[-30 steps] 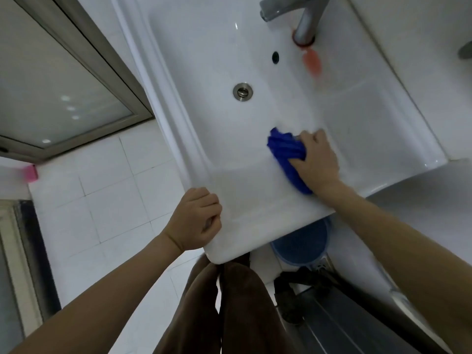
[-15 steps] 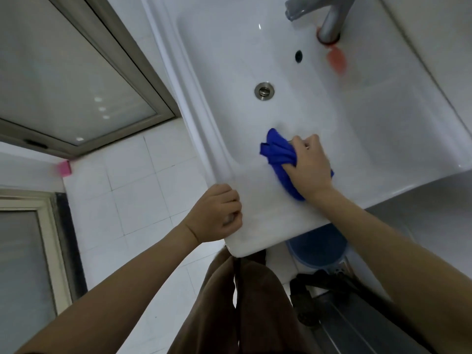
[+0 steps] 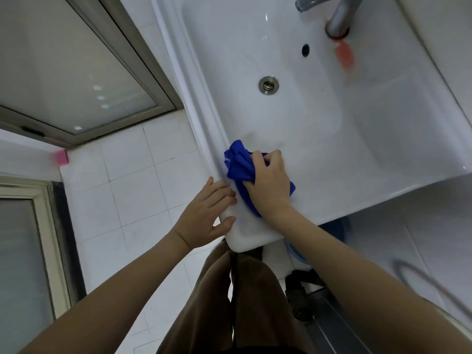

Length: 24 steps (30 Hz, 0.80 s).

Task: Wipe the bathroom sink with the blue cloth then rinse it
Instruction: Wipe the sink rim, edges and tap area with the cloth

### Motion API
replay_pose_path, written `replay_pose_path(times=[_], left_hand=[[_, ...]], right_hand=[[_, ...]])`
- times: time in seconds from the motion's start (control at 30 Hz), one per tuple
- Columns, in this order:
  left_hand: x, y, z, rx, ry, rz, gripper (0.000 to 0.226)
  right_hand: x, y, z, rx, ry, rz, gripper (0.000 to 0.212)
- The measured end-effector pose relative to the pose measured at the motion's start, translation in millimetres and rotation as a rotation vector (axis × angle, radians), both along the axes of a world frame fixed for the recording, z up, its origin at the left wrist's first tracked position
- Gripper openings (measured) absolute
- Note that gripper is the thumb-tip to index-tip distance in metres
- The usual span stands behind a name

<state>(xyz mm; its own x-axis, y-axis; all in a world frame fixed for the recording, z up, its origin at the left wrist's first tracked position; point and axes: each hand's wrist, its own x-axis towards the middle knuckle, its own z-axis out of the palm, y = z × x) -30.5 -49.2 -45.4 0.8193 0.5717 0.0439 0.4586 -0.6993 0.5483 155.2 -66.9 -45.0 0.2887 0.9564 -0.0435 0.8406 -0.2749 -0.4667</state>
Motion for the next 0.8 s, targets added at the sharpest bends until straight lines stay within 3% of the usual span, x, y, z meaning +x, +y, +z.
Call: replay_pose_path(times=[0.1, 0.23, 0.3, 0.37, 0.53, 0.67, 0.8], left_hand=[[1.4, 1.7, -1.8, 0.009, -0.036, -0.008, 0.03], [1.9, -0.5, -8.9, -0.006, -0.086, 0.038, 0.031], [2.8, -0.5, -9.4, -0.015, -0.093, 0.05, 0.031], [3.7, -0.2, -9.7, -0.024, -0.098, 0.05, 0.031], [2.7, 1.0, -8.4, -0.022, -0.053, 0.009, 0.032], [-0.3, 5.1, -8.6, 0.002, -0.061, -0.018, 0.034], [3.1, 2.5, -14.1, 0.017, -0.097, 0.012, 0.031]], right_hand=[[54.0, -4.1, 5.9, -0.019, -0.008, 0.017, 0.032], [173.5, -14.0, 11.2, -0.077, -0.137, -0.445, 0.042], [183.1, -14.2, 12.6, -0.042, -0.17, -0.571, 0.046], [140.4, -9.8, 11.5, -0.033, -0.167, -0.553, 0.048], [-0.3, 5.1, 6.1, -0.059, -0.032, -0.132, 0.037], [64.3, -11.0, 10.8, -0.091, -0.044, -0.019, 0.035], [184.9, -31.3, 20.5, -0.145, -0.26, -0.359, 0.039]])
